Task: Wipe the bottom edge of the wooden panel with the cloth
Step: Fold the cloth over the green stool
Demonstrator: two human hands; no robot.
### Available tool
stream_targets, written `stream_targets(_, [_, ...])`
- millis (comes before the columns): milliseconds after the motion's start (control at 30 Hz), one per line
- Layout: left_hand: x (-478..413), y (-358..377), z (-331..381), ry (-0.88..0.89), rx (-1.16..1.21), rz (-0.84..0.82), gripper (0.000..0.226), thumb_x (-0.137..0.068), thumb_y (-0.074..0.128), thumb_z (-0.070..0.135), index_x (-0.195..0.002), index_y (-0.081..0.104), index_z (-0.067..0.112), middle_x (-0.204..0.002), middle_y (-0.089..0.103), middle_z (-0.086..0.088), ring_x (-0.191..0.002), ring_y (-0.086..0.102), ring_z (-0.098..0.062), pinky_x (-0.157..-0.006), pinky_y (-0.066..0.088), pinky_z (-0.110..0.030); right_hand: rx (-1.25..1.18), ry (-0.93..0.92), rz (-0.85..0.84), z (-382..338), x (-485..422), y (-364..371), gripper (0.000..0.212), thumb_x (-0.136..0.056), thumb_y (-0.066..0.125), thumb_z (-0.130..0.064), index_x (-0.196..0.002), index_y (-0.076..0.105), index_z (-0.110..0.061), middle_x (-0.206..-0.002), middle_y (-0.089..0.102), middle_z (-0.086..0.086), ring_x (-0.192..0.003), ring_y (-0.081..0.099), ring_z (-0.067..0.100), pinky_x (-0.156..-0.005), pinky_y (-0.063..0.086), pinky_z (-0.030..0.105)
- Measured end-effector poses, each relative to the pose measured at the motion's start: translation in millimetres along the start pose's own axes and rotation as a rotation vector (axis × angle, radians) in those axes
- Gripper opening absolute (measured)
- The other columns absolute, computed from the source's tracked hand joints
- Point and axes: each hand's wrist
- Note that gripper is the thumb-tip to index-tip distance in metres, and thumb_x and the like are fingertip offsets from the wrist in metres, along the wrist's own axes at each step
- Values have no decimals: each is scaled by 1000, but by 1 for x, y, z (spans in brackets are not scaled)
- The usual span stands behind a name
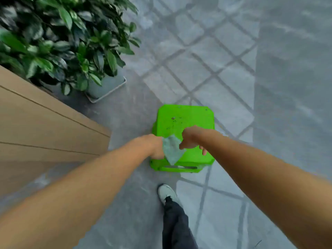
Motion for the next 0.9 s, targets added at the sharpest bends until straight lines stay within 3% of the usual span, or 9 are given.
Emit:
stream_targets(67, [-51,32,-17,-53,100,53,54,-92,58,40,-137,49,13,-136,58,-14,-107,65,-31,-69,51,-15,-89,-5,0,10,-49,35,47,-87,61,-39,-118,62,-3,-88,61,14,-103,66,36,-72,54,39])
stream_targets(133, [-93,69,-33,-154,275,173,71,-86,63,48,-143,36,16,-141,45,-18,-123,56,-41,-96,49,-41,-288,34,43,16,-86,81,49,-86,64,-40,-119,58,-4,-113,64,22,-107,62,39,-82,51,41])
stream_targets(267, [-145,122,-57,-156,494,506,50,-80,69,44,-120,52,19,-119,41,-10,-95,61,-37,-83,49,-43,-633,99,443,0,-123,149,47,-77,74,-34,-105,48,-7,-109,49,20,-88,57,39,-75,48,40])
stream_targets(400, [-156,154,-93,46,768,659,28,-77,70,31,-93,58,10,-94,48,-3,-80,52,-20,-75,44,-30,-643,27,647,-40,-124,166,31,-83,65,-16,-106,47,-9,-108,47,17,-76,56,41,-63,50,44])
stream_targets(500, [-147,174,-131,-61,1176,656,17,-79,66,24,-92,56,20,-80,65,-4,-68,65,-26,-54,56,-36,-590,-78,653,-91,-133,161,33,-81,60,-7,-112,50,-10,-117,46,16,-79,58,41,-63,52,45])
stream_targets(567, [-142,191,-168,-208,1439,694,19,-78,66,23,-90,62,38,-75,71,7,-61,68,-15,-46,54,-29,-552,-240,620,-132,-154,160,37,-77,61,-4,-111,56,-18,-118,48,11,-77,60,37,-63,54,41])
stream_targets(700, [-164,246,-266,-378,1727,788,15,-80,69,28,-94,64,28,-92,73,-7,-80,72,-26,-50,54,-30,-533,-442,565,-214,-251,182,39,-70,63,-4,-103,64,-25,-106,57,4,-68,50,14,-65,43,23])
stream_targets(800, [-216,309,-345,-539,1770,823,15,-86,70,22,-91,58,14,-97,69,-12,-89,71,-27,-54,57,-28,-478,-448,476,-264,-358,235,36,-76,63,-5,-107,65,-23,-107,57,6,-87,58,22,-75,46,26])
stream_targets(900, [-286,360,-409,-568,1807,824,14,-89,67,15,-84,55,20,-90,66,-3,-89,66,-23,-66,59,-33,-365,-476,421,-295,-464,285,34,-80,61,-8,-112,64,-21,-113,53,11,-96,58,34,-83,51,39])
Point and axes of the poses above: each hand's wrist, its own x-axis away from the middle knuckle, its own y-axis out of the palm, z = x × y
